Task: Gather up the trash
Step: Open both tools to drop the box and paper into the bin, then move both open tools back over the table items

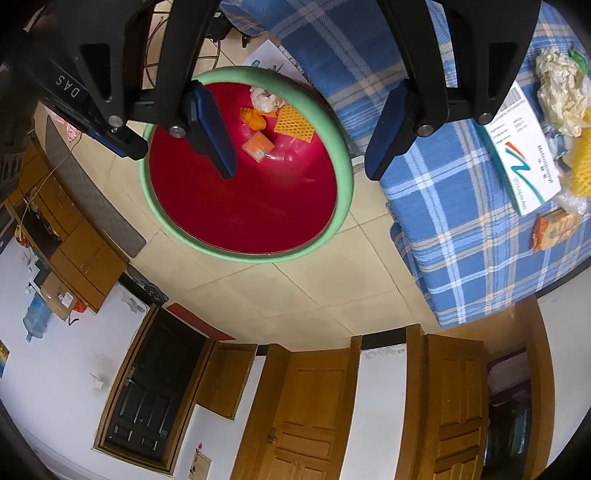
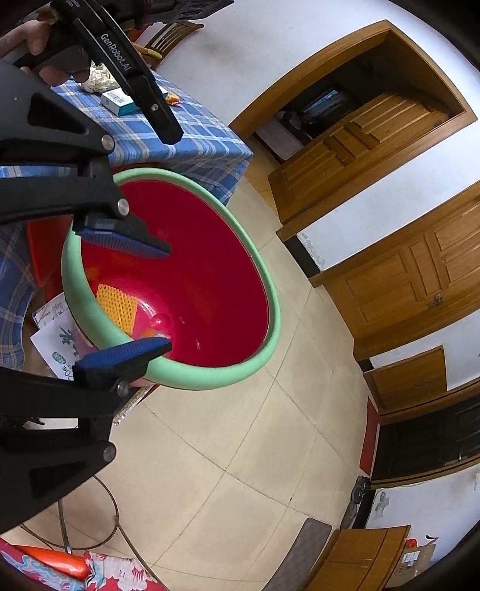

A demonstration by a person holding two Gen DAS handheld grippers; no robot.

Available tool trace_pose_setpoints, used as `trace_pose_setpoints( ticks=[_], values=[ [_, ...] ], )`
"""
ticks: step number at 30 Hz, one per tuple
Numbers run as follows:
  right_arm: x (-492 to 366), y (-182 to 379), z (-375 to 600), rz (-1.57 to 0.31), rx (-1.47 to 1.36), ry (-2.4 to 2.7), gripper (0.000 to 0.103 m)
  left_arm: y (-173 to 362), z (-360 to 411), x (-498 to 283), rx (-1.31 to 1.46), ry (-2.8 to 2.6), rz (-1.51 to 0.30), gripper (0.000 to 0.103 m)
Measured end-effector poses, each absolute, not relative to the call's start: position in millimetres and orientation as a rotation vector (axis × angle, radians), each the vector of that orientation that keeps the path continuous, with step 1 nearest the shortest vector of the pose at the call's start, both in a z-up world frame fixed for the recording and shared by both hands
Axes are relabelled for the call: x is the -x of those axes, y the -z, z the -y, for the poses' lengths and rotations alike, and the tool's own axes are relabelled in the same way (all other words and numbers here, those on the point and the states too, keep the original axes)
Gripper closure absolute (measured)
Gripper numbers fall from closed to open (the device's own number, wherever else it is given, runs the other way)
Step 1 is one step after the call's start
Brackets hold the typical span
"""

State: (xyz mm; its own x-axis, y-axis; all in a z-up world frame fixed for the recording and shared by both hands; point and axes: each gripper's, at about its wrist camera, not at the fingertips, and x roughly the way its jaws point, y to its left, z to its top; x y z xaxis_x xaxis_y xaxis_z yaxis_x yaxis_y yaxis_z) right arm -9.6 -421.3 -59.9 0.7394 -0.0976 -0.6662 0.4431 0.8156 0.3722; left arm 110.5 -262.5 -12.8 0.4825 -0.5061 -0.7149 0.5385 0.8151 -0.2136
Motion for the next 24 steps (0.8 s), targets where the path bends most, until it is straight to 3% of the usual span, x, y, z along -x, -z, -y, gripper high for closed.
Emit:
trace_pose_setpoints(
  ticks=[3, 12, 24],
  values=[
    [12.1, 56.6, 420.2, -0.671, -0.547, 0.307, 0.051, 8.6, 254.6, -107.3, -0.034, 0.621, -0.849, 0.032],
    [20.8, 46.1, 409.7, -0.646, -0.541, 0.291, 0.03, -3.2, 224.6, -96.6, -0.03, 0.535, -0.811, 0.024],
    [23.4, 33.9, 384.8, -0.629, -0.519, 0.247, 0.023, -11.0, 173.4, -85.6, 0.009, 0.445, -0.798, 0.024]
  ],
)
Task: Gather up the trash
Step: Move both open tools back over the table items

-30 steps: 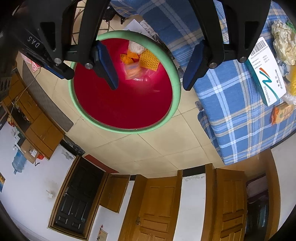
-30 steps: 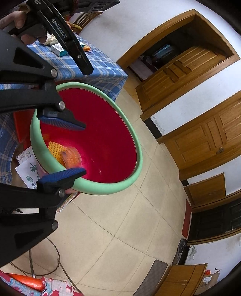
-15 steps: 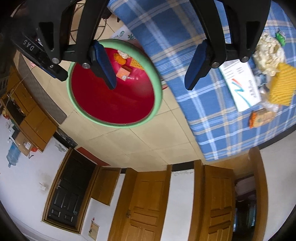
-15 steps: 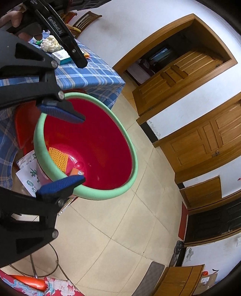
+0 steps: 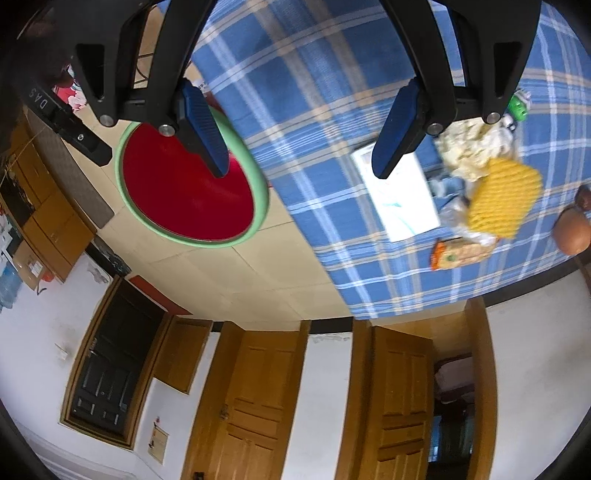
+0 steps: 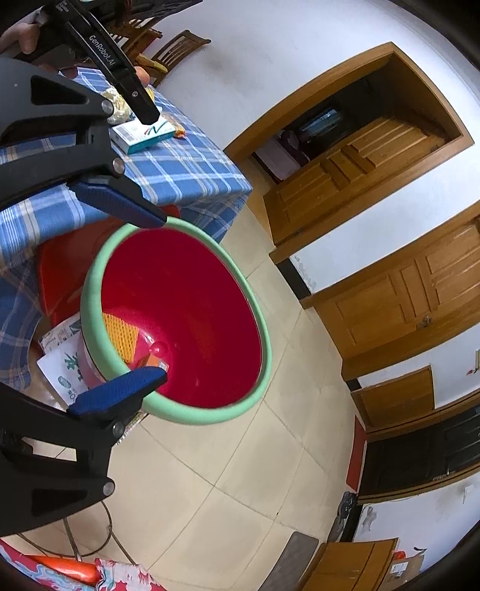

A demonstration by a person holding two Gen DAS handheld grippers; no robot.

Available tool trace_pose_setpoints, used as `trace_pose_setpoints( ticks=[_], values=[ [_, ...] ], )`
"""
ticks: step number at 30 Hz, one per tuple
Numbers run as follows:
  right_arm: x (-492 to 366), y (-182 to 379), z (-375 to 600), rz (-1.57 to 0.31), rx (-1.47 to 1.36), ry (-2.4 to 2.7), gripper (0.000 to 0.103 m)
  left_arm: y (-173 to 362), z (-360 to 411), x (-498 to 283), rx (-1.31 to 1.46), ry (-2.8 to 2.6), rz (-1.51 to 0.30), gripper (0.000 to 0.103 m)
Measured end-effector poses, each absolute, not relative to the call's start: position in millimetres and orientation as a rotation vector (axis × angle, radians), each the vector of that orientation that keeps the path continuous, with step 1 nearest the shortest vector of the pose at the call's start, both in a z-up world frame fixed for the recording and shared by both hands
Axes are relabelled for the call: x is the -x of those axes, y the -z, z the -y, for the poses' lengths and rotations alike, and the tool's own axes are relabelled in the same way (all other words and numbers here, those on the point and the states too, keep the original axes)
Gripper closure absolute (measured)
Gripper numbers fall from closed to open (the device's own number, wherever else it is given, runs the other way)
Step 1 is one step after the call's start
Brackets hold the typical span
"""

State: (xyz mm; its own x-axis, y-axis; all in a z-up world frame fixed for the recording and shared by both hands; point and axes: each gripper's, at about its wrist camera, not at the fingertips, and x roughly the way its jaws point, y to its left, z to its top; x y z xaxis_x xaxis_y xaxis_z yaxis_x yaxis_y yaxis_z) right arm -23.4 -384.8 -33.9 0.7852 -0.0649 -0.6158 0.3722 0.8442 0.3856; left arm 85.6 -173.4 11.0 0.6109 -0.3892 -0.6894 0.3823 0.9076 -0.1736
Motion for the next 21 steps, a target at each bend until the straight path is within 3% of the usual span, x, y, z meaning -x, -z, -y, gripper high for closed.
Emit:
trace_pose_setpoints(
  ticks=[21],
  values=[
    [6.4, 28.6, 330.4, -0.659, -0.454, 0.15, 0.019, -8.3, 83.2, -77.2, 0.083, 0.285, -0.782, 0.024]
  ],
)
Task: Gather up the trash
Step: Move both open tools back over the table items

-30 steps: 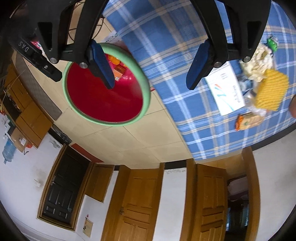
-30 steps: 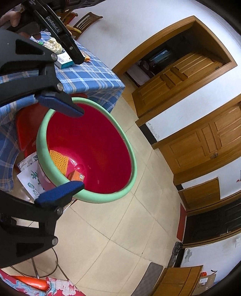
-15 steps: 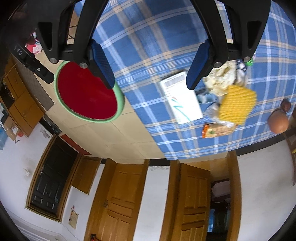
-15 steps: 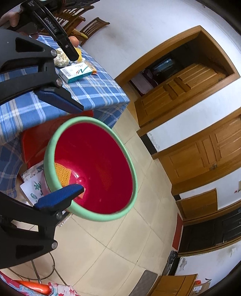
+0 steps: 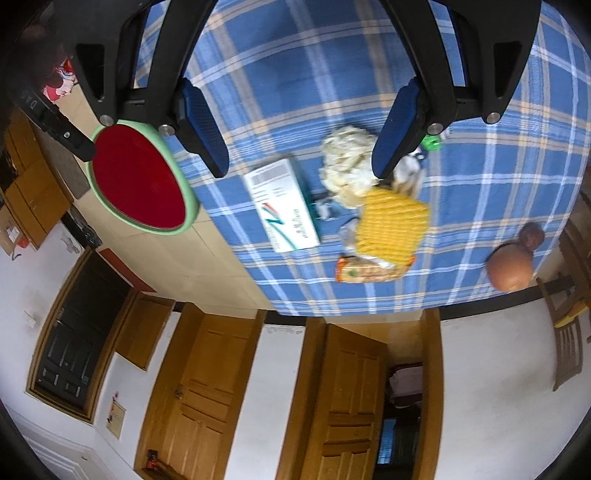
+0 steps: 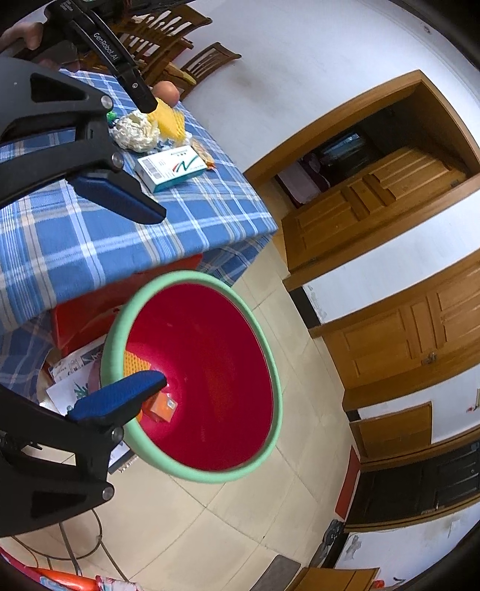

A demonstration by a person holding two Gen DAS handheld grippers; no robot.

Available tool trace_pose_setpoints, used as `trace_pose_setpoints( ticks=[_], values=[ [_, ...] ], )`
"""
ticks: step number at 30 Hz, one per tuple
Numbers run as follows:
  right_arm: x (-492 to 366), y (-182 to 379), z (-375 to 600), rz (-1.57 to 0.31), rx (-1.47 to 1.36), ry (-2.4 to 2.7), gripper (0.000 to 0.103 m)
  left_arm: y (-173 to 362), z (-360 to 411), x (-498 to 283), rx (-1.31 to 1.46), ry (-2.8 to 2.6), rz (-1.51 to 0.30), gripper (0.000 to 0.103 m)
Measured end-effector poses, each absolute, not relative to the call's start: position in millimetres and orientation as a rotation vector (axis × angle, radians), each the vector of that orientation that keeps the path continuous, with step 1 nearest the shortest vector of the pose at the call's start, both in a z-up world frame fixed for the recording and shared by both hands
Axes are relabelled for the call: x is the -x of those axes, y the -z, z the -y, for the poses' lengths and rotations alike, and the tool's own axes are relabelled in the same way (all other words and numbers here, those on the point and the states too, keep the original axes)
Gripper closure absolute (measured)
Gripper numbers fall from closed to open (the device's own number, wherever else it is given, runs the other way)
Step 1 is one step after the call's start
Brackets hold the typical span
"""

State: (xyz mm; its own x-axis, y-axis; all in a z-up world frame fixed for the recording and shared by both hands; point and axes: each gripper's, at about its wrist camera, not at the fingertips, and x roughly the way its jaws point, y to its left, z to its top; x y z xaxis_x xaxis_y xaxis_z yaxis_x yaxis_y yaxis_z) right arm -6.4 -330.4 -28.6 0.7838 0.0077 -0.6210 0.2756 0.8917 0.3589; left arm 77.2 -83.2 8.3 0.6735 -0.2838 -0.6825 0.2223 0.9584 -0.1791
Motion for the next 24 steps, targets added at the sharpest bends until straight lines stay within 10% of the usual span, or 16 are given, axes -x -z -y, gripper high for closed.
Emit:
trace_pose_setpoints(
  ticks=[24],
  values=[
    [-19.5, 44.4, 298.1, -0.736, -0.413, 0.098, 0.018, 35.0, 69.2, -109.8, 0.063, 0.222, -0.839, 0.029]
  ],
)
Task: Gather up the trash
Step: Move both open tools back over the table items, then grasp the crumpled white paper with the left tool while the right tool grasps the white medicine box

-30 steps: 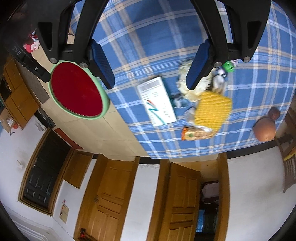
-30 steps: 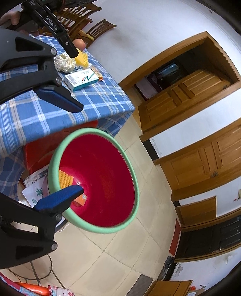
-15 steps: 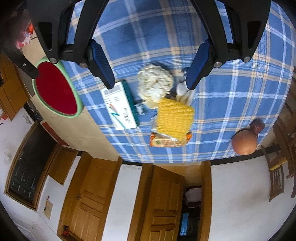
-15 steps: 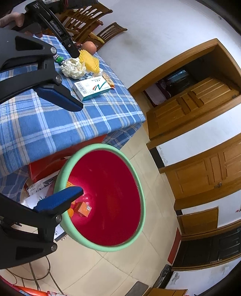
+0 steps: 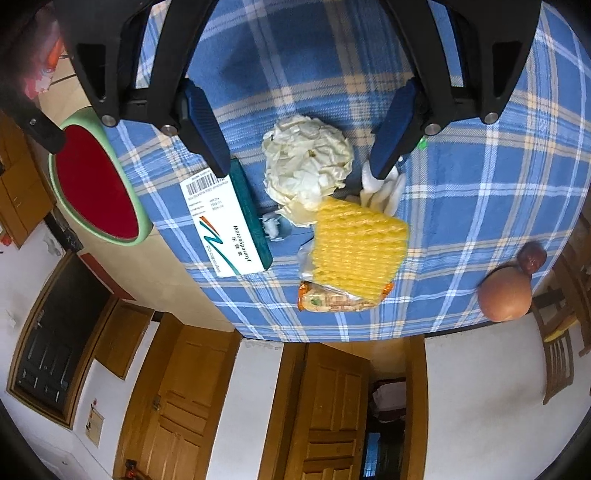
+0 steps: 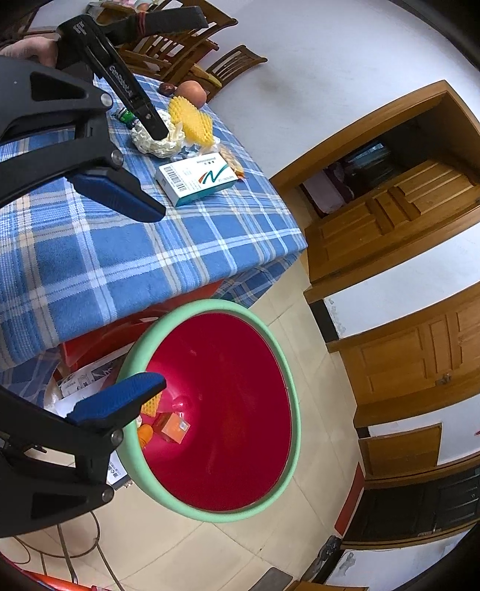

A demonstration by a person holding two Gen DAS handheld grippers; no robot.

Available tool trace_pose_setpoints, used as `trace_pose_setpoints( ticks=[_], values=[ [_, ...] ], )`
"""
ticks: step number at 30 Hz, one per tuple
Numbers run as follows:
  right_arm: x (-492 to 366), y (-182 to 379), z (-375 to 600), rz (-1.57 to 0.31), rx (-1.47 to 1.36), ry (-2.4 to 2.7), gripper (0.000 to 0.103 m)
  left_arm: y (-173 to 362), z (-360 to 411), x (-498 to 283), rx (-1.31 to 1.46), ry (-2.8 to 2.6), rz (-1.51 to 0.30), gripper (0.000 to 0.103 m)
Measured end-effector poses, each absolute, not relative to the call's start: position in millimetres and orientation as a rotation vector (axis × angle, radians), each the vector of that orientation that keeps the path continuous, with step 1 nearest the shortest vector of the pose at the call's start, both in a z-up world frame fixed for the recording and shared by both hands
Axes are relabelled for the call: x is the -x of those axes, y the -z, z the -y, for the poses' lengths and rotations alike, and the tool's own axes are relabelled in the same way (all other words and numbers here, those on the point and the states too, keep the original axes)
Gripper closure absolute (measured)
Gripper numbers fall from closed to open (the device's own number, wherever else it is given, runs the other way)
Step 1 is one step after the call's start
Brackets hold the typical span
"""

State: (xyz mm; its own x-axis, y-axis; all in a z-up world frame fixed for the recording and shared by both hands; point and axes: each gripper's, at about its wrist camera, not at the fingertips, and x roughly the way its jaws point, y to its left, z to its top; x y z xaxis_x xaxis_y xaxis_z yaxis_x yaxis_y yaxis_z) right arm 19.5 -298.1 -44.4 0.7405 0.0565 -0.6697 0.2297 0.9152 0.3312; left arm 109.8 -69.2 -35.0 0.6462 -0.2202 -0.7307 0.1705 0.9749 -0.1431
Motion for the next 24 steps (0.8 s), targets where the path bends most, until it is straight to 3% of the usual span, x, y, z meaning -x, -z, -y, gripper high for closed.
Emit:
trace_pose_setpoints(
  ticks=[4, 6, 24],
  values=[
    [-21.4, 46.2, 296.9, -0.744, -0.412, 0.093, 0.018, 44.1, 73.1, -116.8, 0.034, 0.206, -0.854, 0.038],
    [-22.6, 47.2, 296.2, -0.747, -0.411, 0.091, 0.018, 49.1, 73.4, -119.5, 0.023, 0.194, -0.867, 0.052],
    [-35.8, 50.6, 278.6, -0.769, -0.375, 0.051, 0.018, 22.0, 60.3, -94.7, 0.071, 0.254, -0.8, 0.056]
  ],
)
